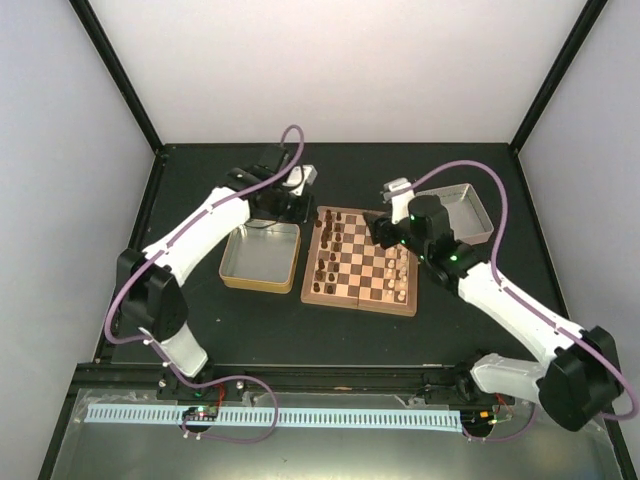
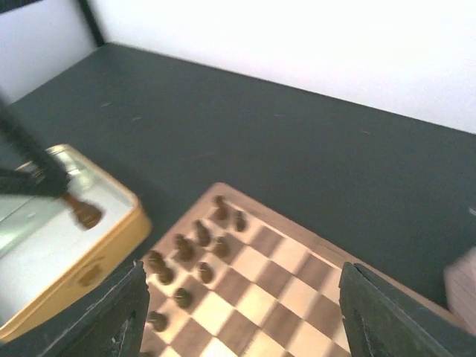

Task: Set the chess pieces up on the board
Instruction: Place the chess piece on the chessboard.

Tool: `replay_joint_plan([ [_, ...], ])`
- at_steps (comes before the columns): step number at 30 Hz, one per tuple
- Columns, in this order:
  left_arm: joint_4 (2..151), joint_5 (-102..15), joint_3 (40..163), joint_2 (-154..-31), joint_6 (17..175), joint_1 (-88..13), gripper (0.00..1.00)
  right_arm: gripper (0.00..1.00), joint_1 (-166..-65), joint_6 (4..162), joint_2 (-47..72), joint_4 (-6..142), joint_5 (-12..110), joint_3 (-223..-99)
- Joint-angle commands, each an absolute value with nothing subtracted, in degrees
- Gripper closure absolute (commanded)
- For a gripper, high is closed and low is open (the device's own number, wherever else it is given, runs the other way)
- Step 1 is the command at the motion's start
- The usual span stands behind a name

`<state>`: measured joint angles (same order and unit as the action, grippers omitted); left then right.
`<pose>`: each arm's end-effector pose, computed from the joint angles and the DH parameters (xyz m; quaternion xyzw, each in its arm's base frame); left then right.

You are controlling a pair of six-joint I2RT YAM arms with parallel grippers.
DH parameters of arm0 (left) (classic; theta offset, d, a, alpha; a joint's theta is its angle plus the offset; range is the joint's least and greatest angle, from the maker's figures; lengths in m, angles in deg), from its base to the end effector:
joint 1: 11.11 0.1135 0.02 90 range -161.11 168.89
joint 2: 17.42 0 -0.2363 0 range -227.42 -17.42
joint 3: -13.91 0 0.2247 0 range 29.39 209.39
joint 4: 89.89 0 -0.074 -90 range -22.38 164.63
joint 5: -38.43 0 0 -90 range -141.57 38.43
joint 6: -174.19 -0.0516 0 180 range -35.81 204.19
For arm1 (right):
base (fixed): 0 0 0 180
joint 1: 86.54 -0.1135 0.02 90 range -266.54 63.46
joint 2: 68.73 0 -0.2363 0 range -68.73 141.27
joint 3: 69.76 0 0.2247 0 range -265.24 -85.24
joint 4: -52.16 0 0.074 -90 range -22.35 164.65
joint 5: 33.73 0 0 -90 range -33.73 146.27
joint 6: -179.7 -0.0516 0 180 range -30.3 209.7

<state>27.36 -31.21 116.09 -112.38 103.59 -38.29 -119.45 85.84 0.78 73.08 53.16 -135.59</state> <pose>0.2877 -0.1679 0.2763 0.1160 0.9343 -0.2704 0.2011 0.2299 0.1521 0.2682 -0.2252 0.8106 0.1920 0.5053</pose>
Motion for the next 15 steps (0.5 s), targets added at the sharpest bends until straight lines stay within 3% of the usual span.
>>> replay_joint_plan([
  [1,24.34,-45.87,120.21,-116.54,106.79,-41.78,0.98,0.29,-118.63,74.27,-4.65,75.11,75.04,-131.96],
  [9,24.57,-51.75,120.13,-120.84,103.48,-46.34,0.98,0.28,-115.84,71.90,-10.31,74.45,78.06,-127.34],
  [15,27.35,-47.38,118.18,-121.91,100.57,-47.42,0.98,0.27,-115.72,71.41,-9.32,75.87,77.73,-127.31],
])
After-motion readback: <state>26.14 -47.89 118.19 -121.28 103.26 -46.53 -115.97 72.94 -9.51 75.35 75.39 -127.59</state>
